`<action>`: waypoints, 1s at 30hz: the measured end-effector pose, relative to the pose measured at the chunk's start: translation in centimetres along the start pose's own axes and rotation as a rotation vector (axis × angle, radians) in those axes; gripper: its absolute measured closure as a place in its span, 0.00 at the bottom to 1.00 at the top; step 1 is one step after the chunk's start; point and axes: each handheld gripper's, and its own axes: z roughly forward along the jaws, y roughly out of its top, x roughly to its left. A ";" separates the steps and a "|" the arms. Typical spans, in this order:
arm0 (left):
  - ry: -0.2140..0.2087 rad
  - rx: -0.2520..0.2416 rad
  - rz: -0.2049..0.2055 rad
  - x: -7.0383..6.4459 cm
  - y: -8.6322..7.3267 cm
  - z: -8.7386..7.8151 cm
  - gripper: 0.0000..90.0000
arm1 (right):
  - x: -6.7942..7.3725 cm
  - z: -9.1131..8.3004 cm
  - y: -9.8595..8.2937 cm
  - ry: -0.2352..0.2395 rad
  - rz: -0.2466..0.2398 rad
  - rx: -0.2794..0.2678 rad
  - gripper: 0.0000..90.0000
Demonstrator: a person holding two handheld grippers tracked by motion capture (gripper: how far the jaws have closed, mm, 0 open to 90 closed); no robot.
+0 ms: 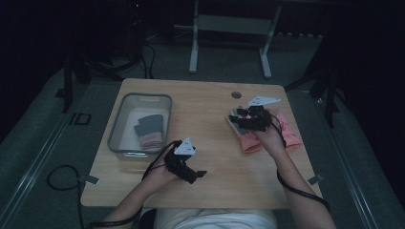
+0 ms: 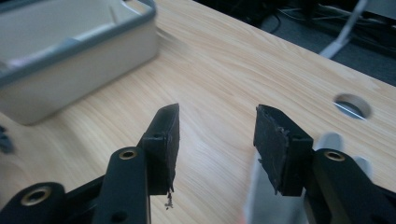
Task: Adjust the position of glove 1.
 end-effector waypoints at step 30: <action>0.021 0.046 0.008 -2.3 -3.5 1.9 0.01 | -5.0 5.1 -6.3 -0.099 -0.028 0.266 0.63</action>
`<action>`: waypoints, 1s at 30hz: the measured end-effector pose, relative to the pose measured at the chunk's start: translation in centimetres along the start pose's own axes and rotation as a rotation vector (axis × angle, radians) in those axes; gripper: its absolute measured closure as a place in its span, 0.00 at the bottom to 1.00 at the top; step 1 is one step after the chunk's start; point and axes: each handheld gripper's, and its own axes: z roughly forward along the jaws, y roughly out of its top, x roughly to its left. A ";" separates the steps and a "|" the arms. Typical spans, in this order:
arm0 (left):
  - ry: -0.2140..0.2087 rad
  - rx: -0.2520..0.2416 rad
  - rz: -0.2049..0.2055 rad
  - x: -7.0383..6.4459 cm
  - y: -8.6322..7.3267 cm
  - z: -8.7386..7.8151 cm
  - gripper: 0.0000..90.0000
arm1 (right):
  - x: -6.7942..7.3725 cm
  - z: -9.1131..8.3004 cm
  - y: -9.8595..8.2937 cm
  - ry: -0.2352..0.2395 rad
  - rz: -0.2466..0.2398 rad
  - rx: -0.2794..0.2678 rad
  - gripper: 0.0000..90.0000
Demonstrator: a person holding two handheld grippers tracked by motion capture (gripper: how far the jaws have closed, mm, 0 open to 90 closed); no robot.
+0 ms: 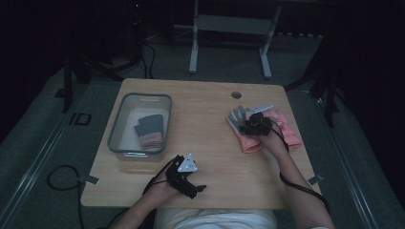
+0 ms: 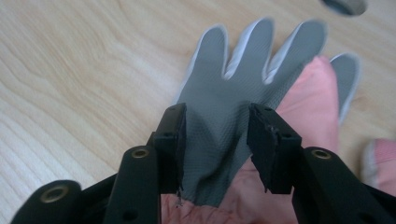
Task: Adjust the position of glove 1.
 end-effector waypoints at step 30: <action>0.005 -0.018 0.013 -0.3 -0.2 -0.2 0.01 | 6.7 -5.8 3.3 -0.150 0.289 -0.148 0.98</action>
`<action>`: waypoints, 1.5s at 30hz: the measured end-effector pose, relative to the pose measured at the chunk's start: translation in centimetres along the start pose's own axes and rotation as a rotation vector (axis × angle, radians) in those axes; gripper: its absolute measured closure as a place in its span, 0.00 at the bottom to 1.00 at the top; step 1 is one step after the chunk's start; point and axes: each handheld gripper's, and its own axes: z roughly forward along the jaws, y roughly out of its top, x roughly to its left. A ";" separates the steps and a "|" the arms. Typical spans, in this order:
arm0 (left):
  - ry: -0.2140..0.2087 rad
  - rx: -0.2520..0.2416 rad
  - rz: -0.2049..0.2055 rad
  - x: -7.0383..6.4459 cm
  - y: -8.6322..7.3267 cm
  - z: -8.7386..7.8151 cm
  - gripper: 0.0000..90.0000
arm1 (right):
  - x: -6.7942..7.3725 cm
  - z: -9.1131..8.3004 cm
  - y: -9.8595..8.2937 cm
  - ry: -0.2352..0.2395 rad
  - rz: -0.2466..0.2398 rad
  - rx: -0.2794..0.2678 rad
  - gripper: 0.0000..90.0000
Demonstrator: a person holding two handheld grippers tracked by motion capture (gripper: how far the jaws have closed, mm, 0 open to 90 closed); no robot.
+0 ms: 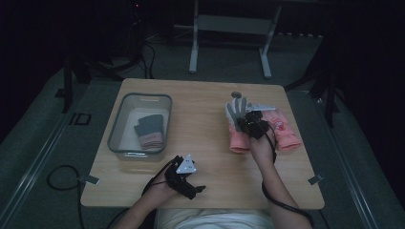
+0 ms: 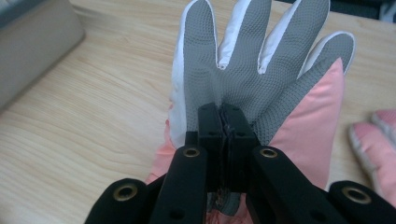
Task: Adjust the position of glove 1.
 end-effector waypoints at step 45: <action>0.002 -0.008 0.015 0.0 -0.3 0.0 0.01 | 3.7 5.1 -2.1 0.008 0.090 0.056 0.70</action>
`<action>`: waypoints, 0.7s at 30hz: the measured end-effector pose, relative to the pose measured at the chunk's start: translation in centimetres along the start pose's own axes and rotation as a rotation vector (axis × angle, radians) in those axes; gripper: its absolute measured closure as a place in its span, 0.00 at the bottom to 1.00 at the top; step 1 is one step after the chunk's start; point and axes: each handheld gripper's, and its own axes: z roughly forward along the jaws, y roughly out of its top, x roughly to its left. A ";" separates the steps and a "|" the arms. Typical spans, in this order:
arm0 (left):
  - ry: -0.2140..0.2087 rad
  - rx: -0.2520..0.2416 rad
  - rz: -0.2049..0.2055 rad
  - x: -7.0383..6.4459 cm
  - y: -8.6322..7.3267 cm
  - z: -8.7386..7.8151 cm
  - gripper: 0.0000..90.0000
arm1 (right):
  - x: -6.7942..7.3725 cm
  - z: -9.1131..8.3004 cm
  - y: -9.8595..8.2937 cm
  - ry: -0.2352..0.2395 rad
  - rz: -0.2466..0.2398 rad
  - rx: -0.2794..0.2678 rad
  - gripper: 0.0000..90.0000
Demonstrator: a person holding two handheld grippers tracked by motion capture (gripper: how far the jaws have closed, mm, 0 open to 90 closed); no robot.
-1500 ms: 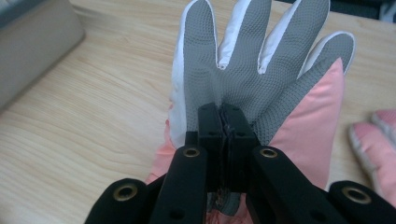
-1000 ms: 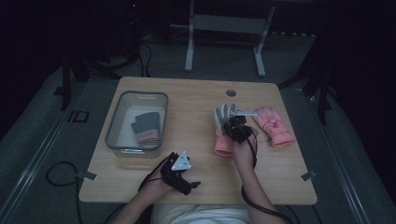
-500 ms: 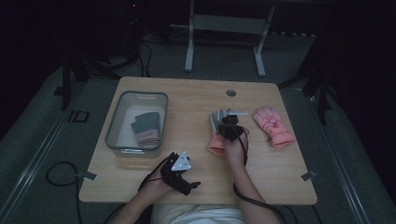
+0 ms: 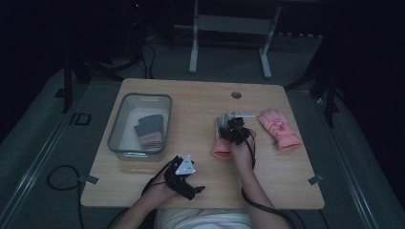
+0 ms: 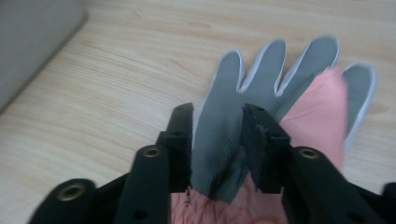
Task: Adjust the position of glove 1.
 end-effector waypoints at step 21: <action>0.003 0.006 -0.001 -0.1 0.0 0.0 0.01 | -9.6 -7.7 0.4 0.005 -0.151 -0.078 0.68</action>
